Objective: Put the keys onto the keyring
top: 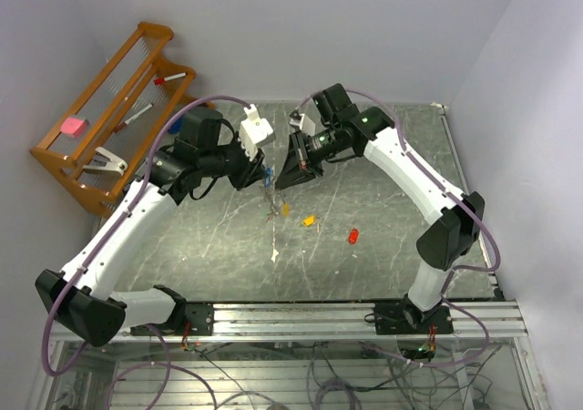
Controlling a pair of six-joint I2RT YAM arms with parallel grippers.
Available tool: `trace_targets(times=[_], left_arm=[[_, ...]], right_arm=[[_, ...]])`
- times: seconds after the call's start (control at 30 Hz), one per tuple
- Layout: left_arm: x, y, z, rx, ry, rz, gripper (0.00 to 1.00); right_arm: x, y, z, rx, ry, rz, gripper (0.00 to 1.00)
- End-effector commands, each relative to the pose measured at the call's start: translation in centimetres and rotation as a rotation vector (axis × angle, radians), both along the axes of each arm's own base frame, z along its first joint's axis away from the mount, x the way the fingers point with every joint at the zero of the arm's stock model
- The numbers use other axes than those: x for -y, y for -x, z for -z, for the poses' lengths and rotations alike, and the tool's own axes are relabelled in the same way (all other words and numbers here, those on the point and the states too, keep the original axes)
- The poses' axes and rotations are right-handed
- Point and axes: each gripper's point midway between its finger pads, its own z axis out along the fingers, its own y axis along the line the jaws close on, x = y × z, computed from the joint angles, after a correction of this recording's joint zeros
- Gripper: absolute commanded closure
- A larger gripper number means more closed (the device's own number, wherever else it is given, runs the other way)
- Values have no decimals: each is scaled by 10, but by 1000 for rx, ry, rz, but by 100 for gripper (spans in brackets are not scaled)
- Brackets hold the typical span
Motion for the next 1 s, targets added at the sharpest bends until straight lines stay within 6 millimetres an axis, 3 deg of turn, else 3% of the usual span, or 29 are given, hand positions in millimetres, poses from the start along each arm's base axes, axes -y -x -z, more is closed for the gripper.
trace_targets(times=[0.0, 0.4, 0.63, 0.97], left_arm=[[6, 5, -23, 75, 53, 63, 67], [4, 6, -25, 75, 36, 63, 65], [1, 13, -29, 65, 32, 70, 63], [-17, 6, -35, 118, -3, -22, 55]], right_arm=[[-6, 19, -23, -48, -175, -46, 100], [-7, 41, -40, -225, -473, -49, 100], [0, 43, -47, -207, -510, -65, 100], [14, 47, -50, -182, -498, -91, 100]])
